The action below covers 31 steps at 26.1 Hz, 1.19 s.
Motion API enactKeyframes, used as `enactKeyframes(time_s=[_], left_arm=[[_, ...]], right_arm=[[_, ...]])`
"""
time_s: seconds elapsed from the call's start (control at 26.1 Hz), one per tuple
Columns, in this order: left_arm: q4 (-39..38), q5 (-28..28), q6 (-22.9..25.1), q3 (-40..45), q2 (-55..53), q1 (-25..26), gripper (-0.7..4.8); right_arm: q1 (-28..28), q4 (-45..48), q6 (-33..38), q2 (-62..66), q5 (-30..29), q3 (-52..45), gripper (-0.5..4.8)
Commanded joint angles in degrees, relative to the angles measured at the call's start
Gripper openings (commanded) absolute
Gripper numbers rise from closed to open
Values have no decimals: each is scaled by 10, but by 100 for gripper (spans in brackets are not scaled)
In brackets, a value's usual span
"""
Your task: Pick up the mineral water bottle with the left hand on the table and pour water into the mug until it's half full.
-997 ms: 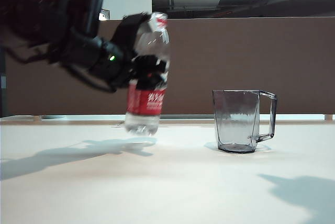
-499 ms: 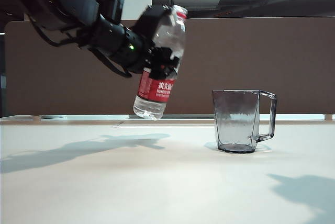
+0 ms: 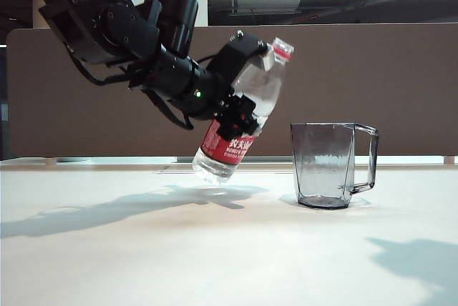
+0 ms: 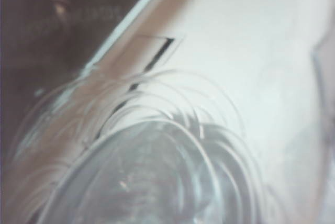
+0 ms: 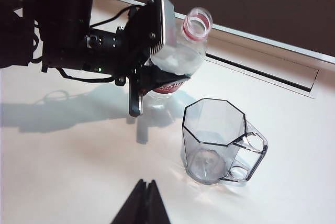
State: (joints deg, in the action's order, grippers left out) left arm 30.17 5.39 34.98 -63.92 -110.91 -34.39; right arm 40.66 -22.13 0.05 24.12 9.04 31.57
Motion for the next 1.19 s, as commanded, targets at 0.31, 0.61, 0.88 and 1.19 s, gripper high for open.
enactKeyframes(time_s=[0.31,0.61,0.88,1.19], left_arm=[[34,2,22,-62,-29,-8,161],[16,2,64,-103,-55,-8,161],[16,2,147,-104,-57,-8,161],[18,2,228,-104,-57,-7,161]], right_arm=[[0,9,4,-1,3,3,-2],[0,9,4,-1,3,3,-2],[0,9,4,-1,3,3,-2],[0,9,4,-1,1,3,-2]])
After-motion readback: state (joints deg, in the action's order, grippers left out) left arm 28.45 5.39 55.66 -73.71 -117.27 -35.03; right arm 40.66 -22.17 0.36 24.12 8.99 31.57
